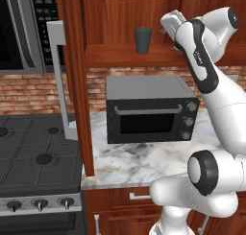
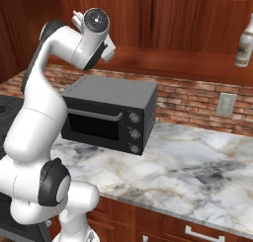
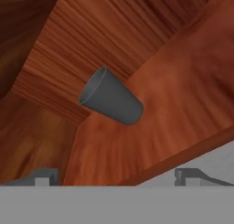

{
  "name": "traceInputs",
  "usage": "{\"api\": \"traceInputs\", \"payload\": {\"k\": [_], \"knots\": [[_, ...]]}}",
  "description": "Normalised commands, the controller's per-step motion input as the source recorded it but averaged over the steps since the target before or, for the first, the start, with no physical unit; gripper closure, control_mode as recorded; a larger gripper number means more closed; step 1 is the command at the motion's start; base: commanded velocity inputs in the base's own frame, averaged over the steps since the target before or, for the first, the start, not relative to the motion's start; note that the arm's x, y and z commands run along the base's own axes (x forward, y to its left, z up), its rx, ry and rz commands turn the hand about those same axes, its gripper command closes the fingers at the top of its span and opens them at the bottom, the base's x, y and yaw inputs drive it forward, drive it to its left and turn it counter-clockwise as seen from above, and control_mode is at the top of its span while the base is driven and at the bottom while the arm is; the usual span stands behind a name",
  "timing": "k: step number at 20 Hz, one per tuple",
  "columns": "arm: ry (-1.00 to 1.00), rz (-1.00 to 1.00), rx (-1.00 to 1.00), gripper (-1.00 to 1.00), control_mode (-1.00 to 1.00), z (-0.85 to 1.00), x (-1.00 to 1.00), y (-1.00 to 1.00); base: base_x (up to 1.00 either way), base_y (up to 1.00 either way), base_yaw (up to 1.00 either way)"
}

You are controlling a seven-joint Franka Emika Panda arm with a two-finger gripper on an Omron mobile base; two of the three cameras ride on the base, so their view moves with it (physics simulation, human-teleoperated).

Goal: There is a bowl on the dining counter. Grab a lemon wedge from the fridge and place it in the bowl. Then get the liquor bottle and glass cup from the cabinet and place them next to the bowl.

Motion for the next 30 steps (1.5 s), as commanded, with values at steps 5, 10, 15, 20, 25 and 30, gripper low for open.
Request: {"api": "traceInputs", "payload": {"k": [5, 10, 15, 20, 25, 30], "knots": [[0.00, 0.00, 0.02, -1.00, -1.00, 0.00, 0.40, 0.05, 0.00, 0.00, 0.00], [0.00, 0.00, 0.02, -1.00, -1.00, 0.00, 0.36, 0.00, 0.00, 0.00, 0.00], [0.00, 0.00, 0.02, -1.00, -1.00, 0.00, 0.41, 0.00, 0.00, 0.00, 0.00], [0.00, 0.00, 0.02, -1.00, -1.00, 0.00, 0.35, 0.00, 0.00, 0.00, 0.00], [0.00, 0.01, 0.02, -1.00, -1.00, 0.00, 0.28, 0.00, 0.00, 0.00, 0.00], [0.00, 0.02, 0.02, -1.00, -1.00, 0.00, 0.26, 0.01, 0.00, 0.00, 0.00]]}}
